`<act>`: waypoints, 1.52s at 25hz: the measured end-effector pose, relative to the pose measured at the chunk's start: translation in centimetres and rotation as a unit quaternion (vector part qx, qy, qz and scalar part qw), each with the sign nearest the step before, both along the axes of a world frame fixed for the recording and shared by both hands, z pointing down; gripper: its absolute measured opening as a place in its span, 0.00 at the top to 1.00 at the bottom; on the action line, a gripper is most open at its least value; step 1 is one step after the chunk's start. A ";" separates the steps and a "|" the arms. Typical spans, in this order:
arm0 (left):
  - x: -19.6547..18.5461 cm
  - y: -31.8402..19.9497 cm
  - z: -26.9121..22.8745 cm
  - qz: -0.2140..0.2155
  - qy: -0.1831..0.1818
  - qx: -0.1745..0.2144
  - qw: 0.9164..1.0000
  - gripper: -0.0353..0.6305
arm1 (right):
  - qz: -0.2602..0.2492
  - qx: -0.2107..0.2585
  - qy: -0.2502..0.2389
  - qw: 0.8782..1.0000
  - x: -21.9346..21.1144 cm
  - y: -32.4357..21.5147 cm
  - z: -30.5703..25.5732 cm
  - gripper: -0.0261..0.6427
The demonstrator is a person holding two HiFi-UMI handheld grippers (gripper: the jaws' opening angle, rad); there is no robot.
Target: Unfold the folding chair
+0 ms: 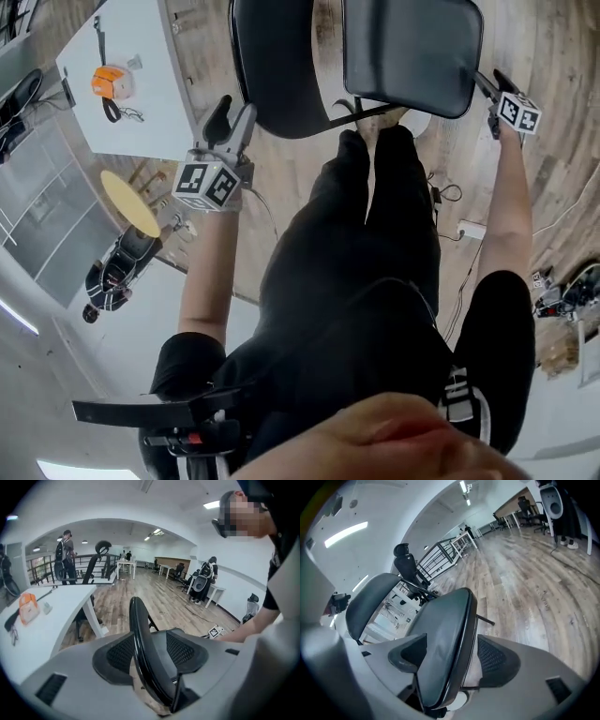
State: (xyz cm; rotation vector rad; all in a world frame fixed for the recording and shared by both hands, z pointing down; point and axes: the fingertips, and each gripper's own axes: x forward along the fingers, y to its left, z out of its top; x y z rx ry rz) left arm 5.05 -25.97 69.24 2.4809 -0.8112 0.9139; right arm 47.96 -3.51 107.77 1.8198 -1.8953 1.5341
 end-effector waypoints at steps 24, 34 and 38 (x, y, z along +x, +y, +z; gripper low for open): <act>6.1 18.1 -23.0 0.238 0.251 0.139 0.928 0.65 | -0.109 0.346 0.168 0.917 -24.9 2.3 -56.5 0.47; 6.2 23.8 -31.4 0.285 0.306 0.145 0.897 0.89 | -0.161 0.436 0.214 0.859 -31.6 5.3 -71.8 0.81; 7.4 25.1 -33.9 0.291 0.325 0.147 0.888 0.94 | -0.156 0.438 0.229 0.855 -31.1 5.8 -73.8 0.95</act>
